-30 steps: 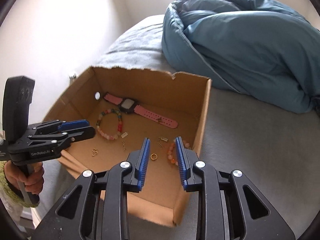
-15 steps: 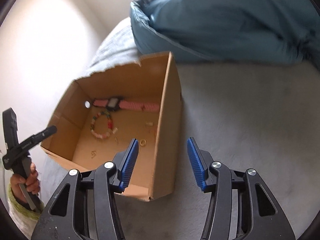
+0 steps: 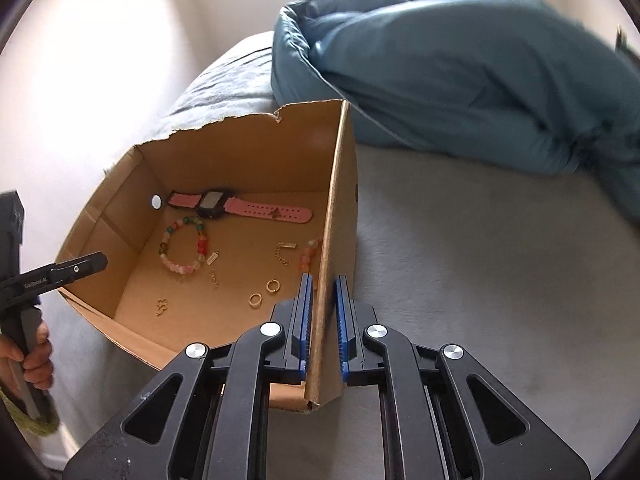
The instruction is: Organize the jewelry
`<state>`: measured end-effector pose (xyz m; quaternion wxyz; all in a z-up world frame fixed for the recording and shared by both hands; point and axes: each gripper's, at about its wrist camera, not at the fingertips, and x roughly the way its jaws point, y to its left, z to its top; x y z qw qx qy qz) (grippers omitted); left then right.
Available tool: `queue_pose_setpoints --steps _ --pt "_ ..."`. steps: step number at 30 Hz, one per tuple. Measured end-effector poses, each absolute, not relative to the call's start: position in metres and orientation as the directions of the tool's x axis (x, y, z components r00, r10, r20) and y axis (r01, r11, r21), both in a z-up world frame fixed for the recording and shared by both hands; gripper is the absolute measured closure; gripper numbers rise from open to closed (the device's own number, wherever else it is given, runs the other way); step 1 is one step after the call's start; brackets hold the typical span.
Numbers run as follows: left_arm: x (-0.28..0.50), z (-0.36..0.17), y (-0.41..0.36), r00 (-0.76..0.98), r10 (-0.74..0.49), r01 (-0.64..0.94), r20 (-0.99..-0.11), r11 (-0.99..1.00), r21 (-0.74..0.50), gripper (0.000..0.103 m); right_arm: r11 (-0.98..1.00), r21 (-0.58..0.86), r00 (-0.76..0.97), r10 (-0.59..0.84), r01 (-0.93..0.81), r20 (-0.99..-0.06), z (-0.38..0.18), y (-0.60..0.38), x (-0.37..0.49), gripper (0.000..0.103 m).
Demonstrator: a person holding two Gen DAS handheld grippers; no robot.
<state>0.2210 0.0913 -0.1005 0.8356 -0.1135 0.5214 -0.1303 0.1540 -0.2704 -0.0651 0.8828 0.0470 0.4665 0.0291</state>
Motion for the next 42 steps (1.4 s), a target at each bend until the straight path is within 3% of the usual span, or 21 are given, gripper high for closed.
queue_pose_setpoints --steps 13,22,23,25,26,30,35,38,42 --pt "0.162 -0.108 0.058 0.461 -0.26 0.207 -0.848 0.961 -0.183 0.032 0.986 0.129 0.555 0.048 0.109 -0.831 -0.088 -0.282 0.083 0.095" --pt "0.156 -0.106 0.059 0.485 -0.266 0.192 -0.833 0.962 -0.195 0.03 0.961 0.244 0.566 0.128 0.133 -0.814 -0.096 -0.292 0.067 0.09" --pt "0.155 -0.104 0.062 0.492 -0.273 0.186 -0.826 0.961 -0.207 0.029 0.962 0.237 0.582 0.115 0.137 -0.805 -0.091 -0.293 0.063 0.085" --pt "0.147 -0.097 0.068 0.536 -0.253 0.161 -0.805 0.967 -0.197 0.029 0.965 0.216 0.62 0.079 0.148 -0.78 -0.08 -0.295 0.051 0.059" --pt "0.139 -0.093 0.072 0.559 -0.243 0.156 -0.793 0.97 -0.187 0.029 0.964 0.219 0.646 0.07 0.153 -0.76 -0.073 -0.297 0.043 0.054" --pt "0.104 -0.069 0.086 0.66 -0.212 0.134 -0.72 0.977 -0.165 0.025 0.97 0.183 0.73 0.009 0.159 -0.683 -0.045 -0.294 0.008 0.045" --pt "0.05 -0.035 0.089 0.768 -0.2 0.163 -0.608 0.98 -0.117 0.012 0.972 0.156 0.824 -0.057 0.174 -0.563 -0.023 -0.275 -0.034 0.02" --pt "0.029 -0.023 0.079 0.791 -0.208 0.192 -0.575 0.977 -0.09 0.005 0.971 0.14 0.845 -0.094 0.196 -0.527 -0.02 -0.257 -0.053 0.014" --pt "0.012 -0.013 0.066 0.778 -0.241 0.25 -0.581 0.966 -0.066 0.005 0.966 0.118 0.826 -0.131 0.232 -0.548 -0.021 -0.234 -0.067 0.012"
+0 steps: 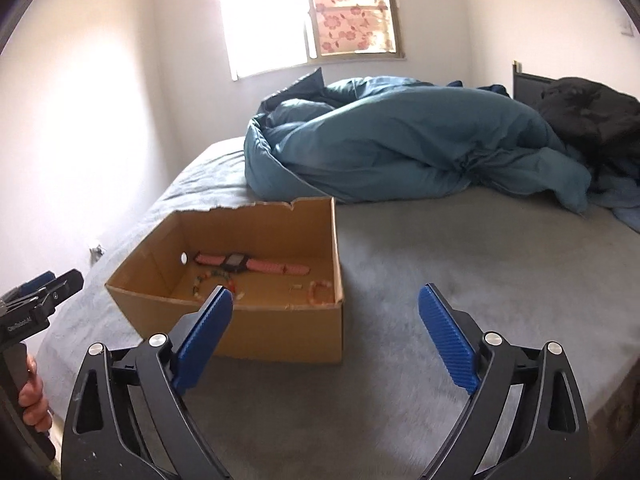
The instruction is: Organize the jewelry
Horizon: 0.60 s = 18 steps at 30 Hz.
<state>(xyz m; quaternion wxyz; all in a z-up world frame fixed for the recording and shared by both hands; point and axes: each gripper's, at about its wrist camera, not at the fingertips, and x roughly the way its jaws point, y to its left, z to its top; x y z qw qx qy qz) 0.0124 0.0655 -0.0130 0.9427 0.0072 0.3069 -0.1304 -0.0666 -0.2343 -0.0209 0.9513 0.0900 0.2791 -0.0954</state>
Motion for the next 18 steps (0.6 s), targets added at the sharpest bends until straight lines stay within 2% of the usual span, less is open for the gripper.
queue_pose_setpoints --steps 4,11,18 --pt "0.001 -0.006 0.057 0.781 -0.255 0.273 -0.57 0.961 -0.056 0.005 0.952 0.081 0.827 -0.213 0.297 -0.521 -0.01 -0.22 -0.086 0.008" --pt "-0.011 0.005 0.05 0.754 -0.319 0.342 -0.575 0.937 -0.073 0.005 0.909 0.071 0.813 -0.329 0.41 -0.48 -0.004 -0.206 -0.116 0.008" --pt "-0.021 0.011 0.045 0.792 -0.283 0.33 -0.54 0.944 -0.011 0.005 0.877 0.068 0.798 -0.398 0.476 -0.452 0.004 -0.204 -0.121 0.008"
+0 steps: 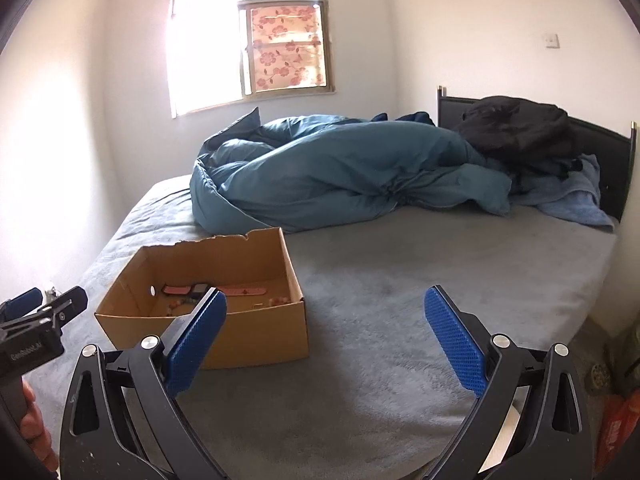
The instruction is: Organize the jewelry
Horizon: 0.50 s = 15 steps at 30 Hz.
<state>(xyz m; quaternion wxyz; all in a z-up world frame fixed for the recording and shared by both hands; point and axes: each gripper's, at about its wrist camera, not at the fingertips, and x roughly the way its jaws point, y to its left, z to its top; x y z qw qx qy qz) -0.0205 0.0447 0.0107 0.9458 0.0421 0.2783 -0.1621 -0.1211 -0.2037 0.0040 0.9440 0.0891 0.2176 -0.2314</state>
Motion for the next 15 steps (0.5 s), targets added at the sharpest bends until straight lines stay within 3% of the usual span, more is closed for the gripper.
queue_pose_setpoints --steps 7,15 --pt "-0.018 0.009 0.042 0.781 -0.275 0.345 -0.561 0.939 0.02 0.005 0.868 0.012 0.784 -0.443 0.497 -0.435 0.013 -0.196 -0.126 0.008" --pt "-0.016 0.006 0.05 0.758 -0.284 0.342 -0.588 0.94 -0.013 0.005 0.844 0.037 0.743 -0.449 0.535 -0.496 0.018 -0.204 -0.136 0.008"
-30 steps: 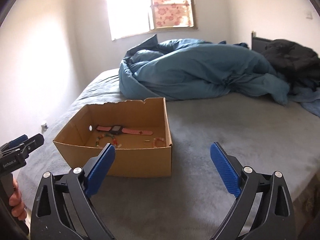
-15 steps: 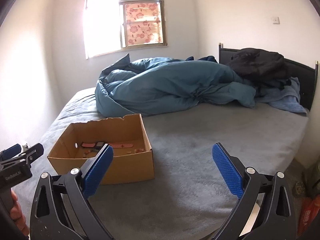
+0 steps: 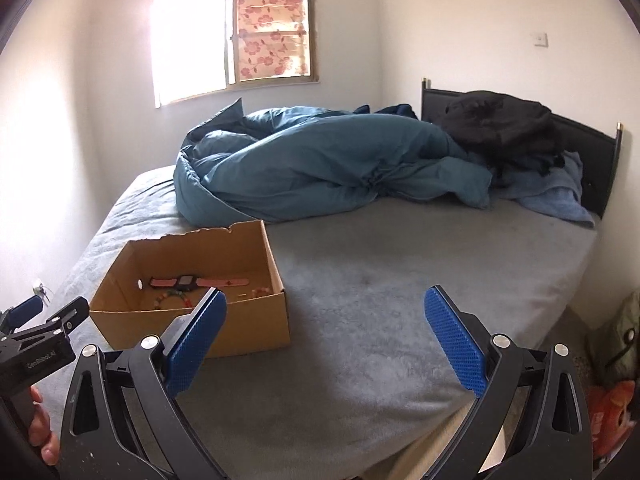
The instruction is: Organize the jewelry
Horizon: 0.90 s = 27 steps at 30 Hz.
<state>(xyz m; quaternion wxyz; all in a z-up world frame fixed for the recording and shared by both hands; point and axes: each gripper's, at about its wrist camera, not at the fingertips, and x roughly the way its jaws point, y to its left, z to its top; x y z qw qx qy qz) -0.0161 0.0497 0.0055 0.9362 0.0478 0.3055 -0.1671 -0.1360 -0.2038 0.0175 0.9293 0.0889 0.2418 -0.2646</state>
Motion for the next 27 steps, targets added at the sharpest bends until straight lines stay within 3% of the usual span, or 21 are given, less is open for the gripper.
queue_pose_setpoints --steps 6,27 --pt "-0.02 0.01 0.062 0.772 -0.238 0.312 -0.589 0.95 0.026 0.005 0.847 0.04 0.742 -0.441 0.53 -0.505 0.014 -0.197 -0.137 0.008" --pt "-0.001 -0.004 0.095 0.729 -0.24 0.295 -0.641 0.955 -0.021 0.005 0.863 0.028 0.737 -0.413 0.504 -0.536 0.008 -0.179 -0.132 0.008"
